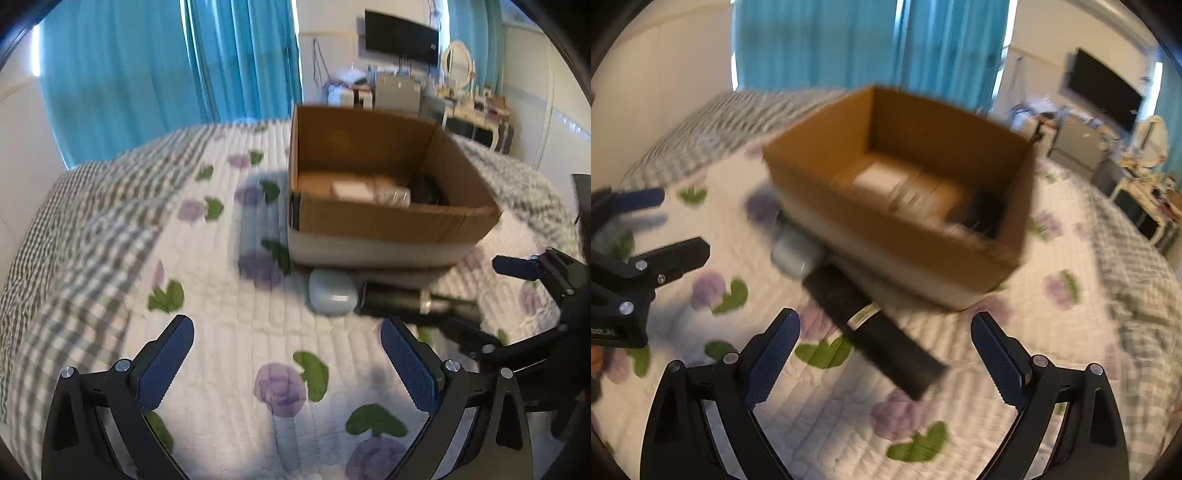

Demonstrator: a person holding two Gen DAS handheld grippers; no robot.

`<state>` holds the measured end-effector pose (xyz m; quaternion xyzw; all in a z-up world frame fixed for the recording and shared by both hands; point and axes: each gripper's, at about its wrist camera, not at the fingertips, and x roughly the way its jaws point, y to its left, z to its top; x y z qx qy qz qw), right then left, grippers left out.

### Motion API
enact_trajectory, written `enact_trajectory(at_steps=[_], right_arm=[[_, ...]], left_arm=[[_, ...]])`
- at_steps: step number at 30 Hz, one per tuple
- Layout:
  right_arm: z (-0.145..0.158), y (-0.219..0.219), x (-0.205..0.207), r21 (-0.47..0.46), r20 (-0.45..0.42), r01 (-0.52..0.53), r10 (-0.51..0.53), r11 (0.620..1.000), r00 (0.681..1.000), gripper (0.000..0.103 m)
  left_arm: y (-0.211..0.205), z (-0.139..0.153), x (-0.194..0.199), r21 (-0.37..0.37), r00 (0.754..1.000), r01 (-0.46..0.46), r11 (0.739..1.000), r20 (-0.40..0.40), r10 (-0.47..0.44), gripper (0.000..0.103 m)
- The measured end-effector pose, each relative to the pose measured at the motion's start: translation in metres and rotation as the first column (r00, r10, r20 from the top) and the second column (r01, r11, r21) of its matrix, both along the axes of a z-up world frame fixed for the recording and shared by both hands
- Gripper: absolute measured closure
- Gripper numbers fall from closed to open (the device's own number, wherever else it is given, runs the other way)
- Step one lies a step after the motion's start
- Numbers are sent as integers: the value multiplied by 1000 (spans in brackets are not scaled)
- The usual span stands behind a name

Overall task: Organize rigid objects
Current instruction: 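Grasp the black remote with the right gripper, then grasp the white earbuds case with the left gripper while the right gripper holds the remote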

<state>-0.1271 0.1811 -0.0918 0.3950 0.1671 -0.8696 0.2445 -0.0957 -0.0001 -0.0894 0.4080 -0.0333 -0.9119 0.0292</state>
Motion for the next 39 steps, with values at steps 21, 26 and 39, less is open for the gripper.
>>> enact_trajectory(at_steps=[21, 26, 39], right_arm=[[-39, -7, 11, 34, 176, 55, -60, 998, 983, 84], [-21, 21, 28, -60, 182, 152, -139, 987, 973, 85], [-15, 77, 16, -152, 199, 417, -385, 896, 901, 85]], left_arm=[[-3, -28, -1, 26, 996, -14, 1000, 94, 12, 0], [2, -27, 1, 6, 995, -12, 1000, 102, 11, 0], [21, -32, -35, 33, 981, -57, 998, 190, 50, 0]])
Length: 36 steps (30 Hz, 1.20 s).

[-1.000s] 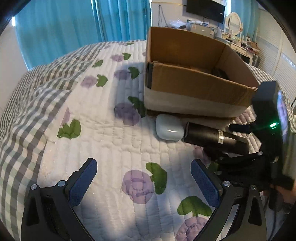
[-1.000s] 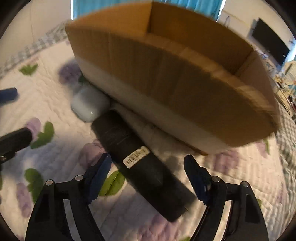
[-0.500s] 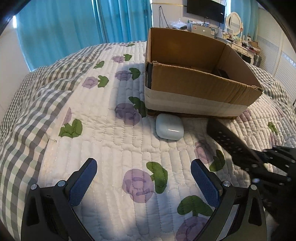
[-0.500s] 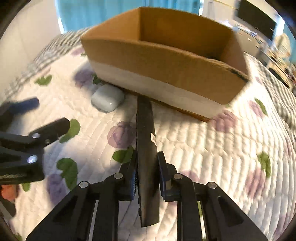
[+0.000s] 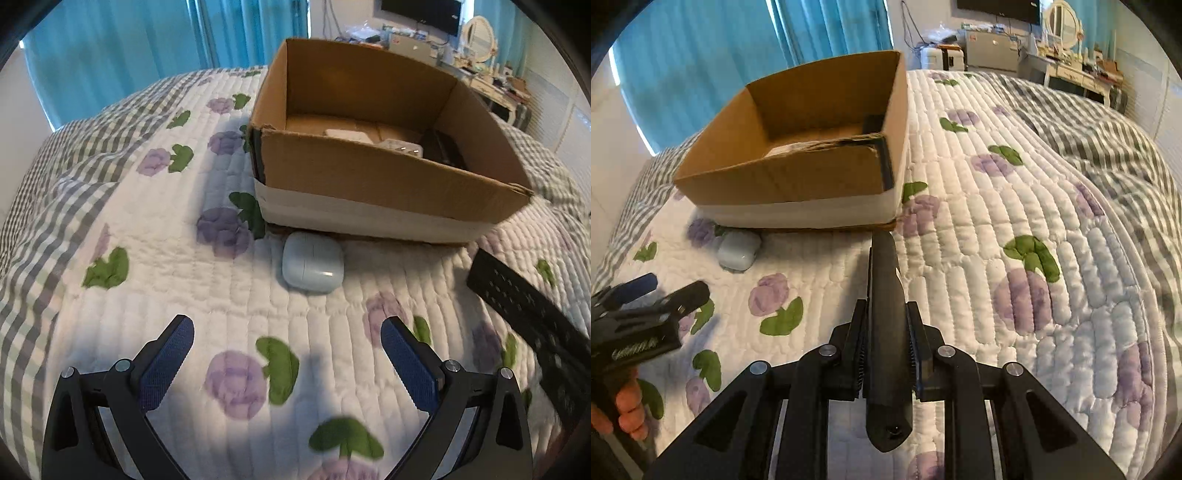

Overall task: Organize rigid objects
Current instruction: 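Grasp the white earbuds case with the left gripper while the right gripper holds the remote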

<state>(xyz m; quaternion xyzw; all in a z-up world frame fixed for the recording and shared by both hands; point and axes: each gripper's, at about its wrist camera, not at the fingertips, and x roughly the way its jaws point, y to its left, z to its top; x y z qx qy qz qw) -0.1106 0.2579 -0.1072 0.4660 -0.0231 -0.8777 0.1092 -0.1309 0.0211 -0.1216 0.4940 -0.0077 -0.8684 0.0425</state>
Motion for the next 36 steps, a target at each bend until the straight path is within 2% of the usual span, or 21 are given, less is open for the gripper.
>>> enact_trajectory(at_steps=[7, 10, 12, 16, 20, 23, 31, 36], right_arm=[[-22, -34, -7, 49, 26, -114, 113, 992, 993, 84], [-34, -38, -19, 3, 59, -113, 113, 994, 992, 80], [-39, -39, -25, -18, 75, -100, 101, 995, 992, 81], [-28, -36, -17, 7, 10, -71, 71, 997, 997, 84], [-9, -21, -7, 31, -68, 29, -27, 999, 997, 84], [-12, -13, -20, 34, -32, 66, -65, 997, 997, 84], [-22, 0, -45, -6, 20, 117, -117, 993, 993, 84], [-26, -1, -50, -9, 20, 104, -103, 995, 994, 84]], left_arm=[[-1, -17, -5, 29, 1000, 0, 1000, 24, -1, 0], [-4, -17, -5, 31, 1000, 0, 1000, 21, -1, 0], [-3, -15, -5, 40, 1000, 5, 999, 14, -6, 0], [2, -12, -6, 27, 1000, 17, 999, -10, -17, 0], [5, -15, -16, 4, 1000, 11, 1000, -17, -11, 6], [6, -23, -28, 7, 1000, -10, 1000, 9, 10, 11], [13, -37, -54, 20, 999, -48, 999, -21, 49, 12], [17, -40, -52, -47, 998, -47, 998, -41, 45, 38]])
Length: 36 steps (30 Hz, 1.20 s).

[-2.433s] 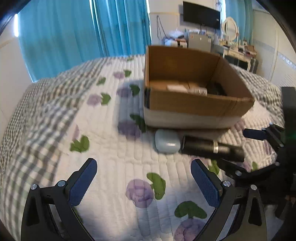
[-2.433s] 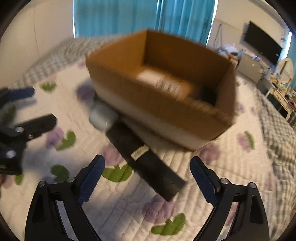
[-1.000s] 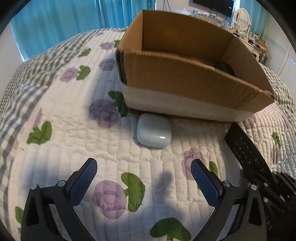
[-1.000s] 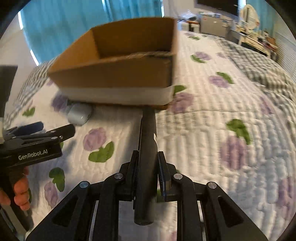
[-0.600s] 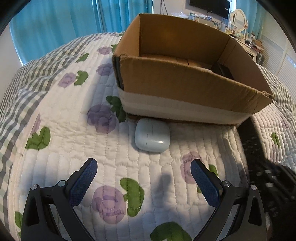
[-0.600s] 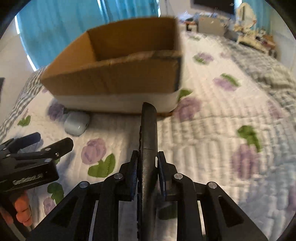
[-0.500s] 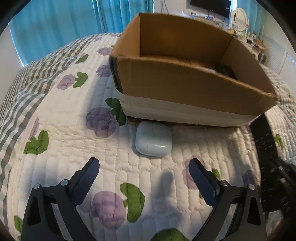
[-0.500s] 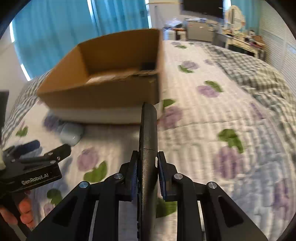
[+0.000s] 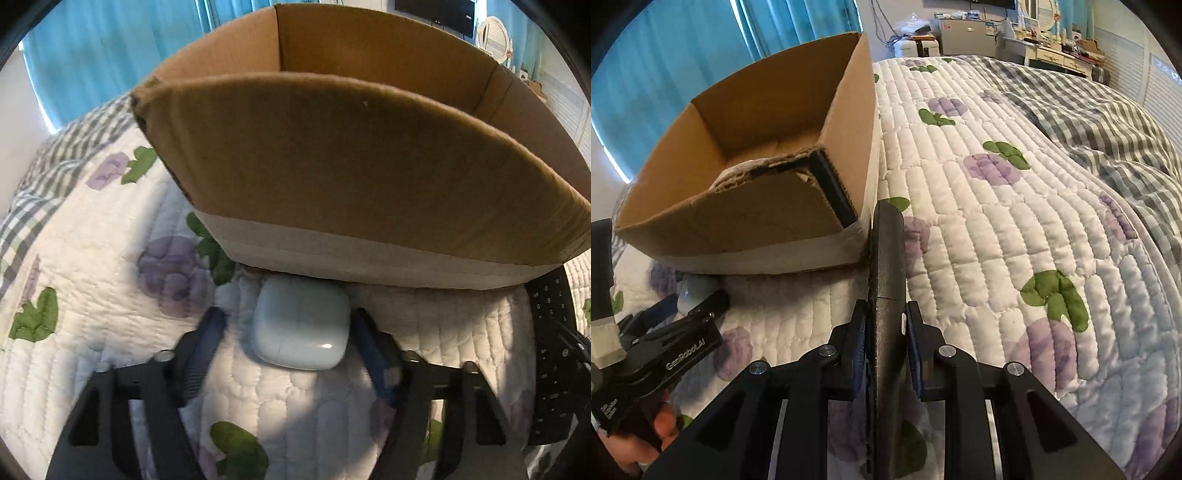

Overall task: Organize rigid objects
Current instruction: 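Grasp the white earbuds case with the left gripper while the right gripper holds the remote, then release the earbuds case into the box with the left gripper while the right gripper drops the remote in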

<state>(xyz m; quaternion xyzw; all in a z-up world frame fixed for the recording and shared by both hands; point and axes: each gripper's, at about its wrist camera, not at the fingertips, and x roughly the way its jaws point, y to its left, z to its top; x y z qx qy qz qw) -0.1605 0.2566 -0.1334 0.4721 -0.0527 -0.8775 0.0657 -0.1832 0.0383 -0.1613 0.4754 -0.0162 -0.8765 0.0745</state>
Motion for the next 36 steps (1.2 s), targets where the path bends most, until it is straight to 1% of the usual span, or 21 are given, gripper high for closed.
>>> enact_trajectory(at_steps=[1, 2, 5, 10, 12, 13, 15, 17, 19, 21, 22, 27, 30, 32, 36], right_arm=[[0, 0, 0, -3, 0, 0, 0, 1000, 1000, 84], [0, 1, 1, -9, 1, 1, -1, 1000, 1000, 84], [1, 2, 4, -27, 3, 2, -1, 1000, 1000, 84], [8, 6, 17, -24, -4, 6, -7, 1000, 1000, 84], [14, 12, 21, -69, -8, 9, -9, 998, 1000, 84], [19, 15, 23, -76, -16, 12, -13, 997, 1000, 84], [30, 17, 28, -49, -42, 17, -19, 999, 999, 84], [45, 20, 34, -43, -67, 17, -20, 999, 998, 84], [58, 22, 40, -39, -88, 12, -16, 999, 996, 84], [75, 20, 46, -24, -121, -1, -2, 1000, 993, 84], [82, 19, 48, -21, -135, -12, 9, 1000, 991, 84], [123, 6, 50, -18, -202, -85, 80, 996, 976, 84], [140, -4, 43, -21, -231, -131, 122, 991, 965, 84], [149, -10, 36, -30, -245, -158, 146, 987, 958, 84], [160, -17, 8, -47, -262, -193, 174, 980, 949, 84]], left_arm=[[0, 2, 1, -5, 1000, 3, 1000, -4, -3, 47], [0, 3, 3, -6, 1000, 6, 1000, -9, -6, 52], [-4, 8, 12, 86, 999, 37, 996, 9, -38, 52], [-3, 21, 37, 125, 997, 77, 989, 9, -79, 52], [-1, 27, 48, 127, 995, 98, 987, 16, -101, 52], [-1, 31, 54, 123, 994, 109, 986, 11, -111, 52], [0, 40, 64, 116, 992, 125, 985, 4, -127, 52], [-1, 49, 71, 127, 991, 135, 983, -8, -135, 52], [-2, 65, 84, 139, 988, 155, 978, -40, -151, 52], [-2, 80, 82, 134, 984, 173, 976, -72, -165, 52], [-4, 85, 88, 135, 981, 181, 974, -88, -171, 52], [2, 129, 76, 167, 963, 243, 956, -162, -216, 52], [6, 150, 62, 170, 955, 258, 951, -195, -224, 52], [4, 159, 46, 164, 952, 259, 952, -207, -224, 52], [5, 168, 9, 119, 951, 251, 961, -216, -222, 52]])
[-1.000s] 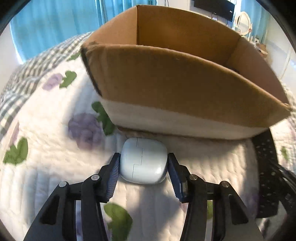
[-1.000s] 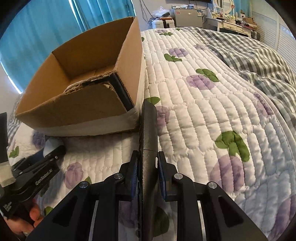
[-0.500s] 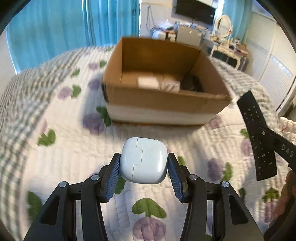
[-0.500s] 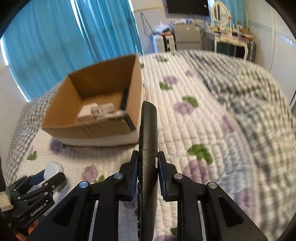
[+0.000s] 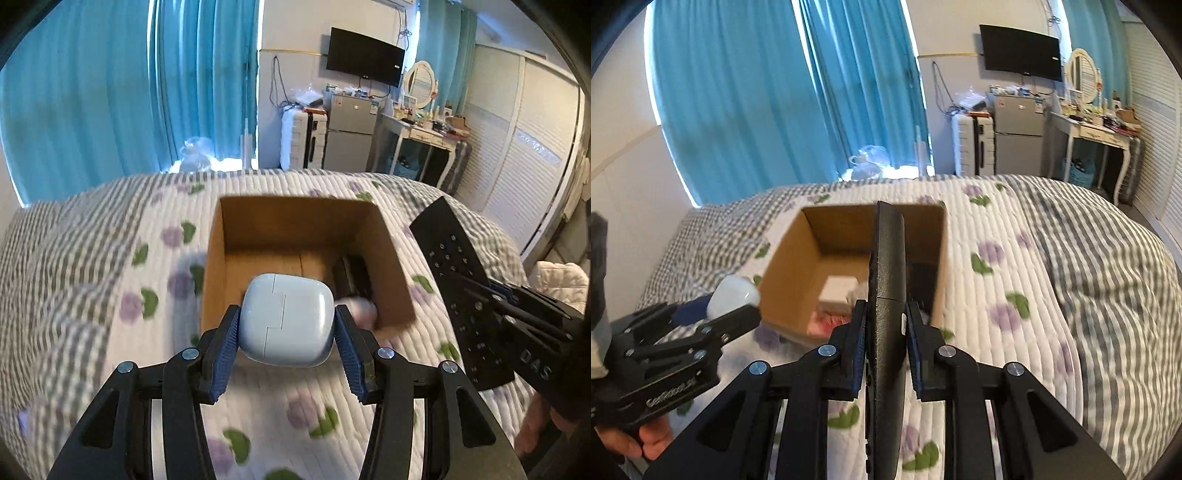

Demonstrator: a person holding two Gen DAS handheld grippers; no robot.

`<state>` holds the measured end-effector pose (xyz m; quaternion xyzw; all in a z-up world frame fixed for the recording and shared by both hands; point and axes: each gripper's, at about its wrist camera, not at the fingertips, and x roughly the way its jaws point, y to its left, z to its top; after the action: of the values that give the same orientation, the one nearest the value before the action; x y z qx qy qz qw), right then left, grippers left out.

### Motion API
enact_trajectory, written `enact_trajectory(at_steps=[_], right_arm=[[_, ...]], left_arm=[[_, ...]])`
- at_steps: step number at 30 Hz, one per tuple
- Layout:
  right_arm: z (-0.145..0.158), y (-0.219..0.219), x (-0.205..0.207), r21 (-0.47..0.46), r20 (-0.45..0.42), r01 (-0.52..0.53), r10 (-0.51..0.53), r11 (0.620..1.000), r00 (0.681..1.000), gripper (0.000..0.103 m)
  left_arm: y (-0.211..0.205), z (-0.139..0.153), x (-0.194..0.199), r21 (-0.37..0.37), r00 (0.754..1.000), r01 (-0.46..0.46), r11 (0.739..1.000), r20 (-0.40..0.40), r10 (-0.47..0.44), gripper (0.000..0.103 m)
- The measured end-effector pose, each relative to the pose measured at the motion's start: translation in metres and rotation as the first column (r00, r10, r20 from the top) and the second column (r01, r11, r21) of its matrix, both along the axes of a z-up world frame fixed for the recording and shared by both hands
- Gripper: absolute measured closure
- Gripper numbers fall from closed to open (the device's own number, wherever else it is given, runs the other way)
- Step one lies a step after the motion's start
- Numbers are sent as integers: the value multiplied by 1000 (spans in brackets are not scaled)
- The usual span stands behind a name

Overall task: Organize rigid objects
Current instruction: 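Release the earbuds case into the box with the left gripper while the right gripper drops the remote in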

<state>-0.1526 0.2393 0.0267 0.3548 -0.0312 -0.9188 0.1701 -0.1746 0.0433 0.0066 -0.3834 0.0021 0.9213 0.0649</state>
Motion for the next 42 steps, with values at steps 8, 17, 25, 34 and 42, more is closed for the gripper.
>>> enact_trajectory(at_steps=[8, 17, 25, 34, 42], right_arm=[[-3, -13, -59, 12, -19, -32, 33, 999, 999, 84], [-40, -17, -96, 34, 13, -66, 65, 997, 998, 84], [-55, -12, -98, 41, 41, -70, 68, 997, 997, 84], [-46, -26, -104, 56, 43, -108, 106, 993, 993, 84], [-73, -65, -127, 170, 63, -151, 142, 974, 988, 84]], left_arm=[[0, -24, -71, -68, 999, -25, 997, 39, 28, 52], [13, -78, -94, -118, 990, -14, 993, 136, 31, 52], [19, -80, -86, -106, 988, -23, 994, 146, 39, 48], [5, -39, -73, -100, 997, -50, 994, 47, 55, 30], [-15, -31, -71, -106, 996, -83, 991, 5, 84, 30]])
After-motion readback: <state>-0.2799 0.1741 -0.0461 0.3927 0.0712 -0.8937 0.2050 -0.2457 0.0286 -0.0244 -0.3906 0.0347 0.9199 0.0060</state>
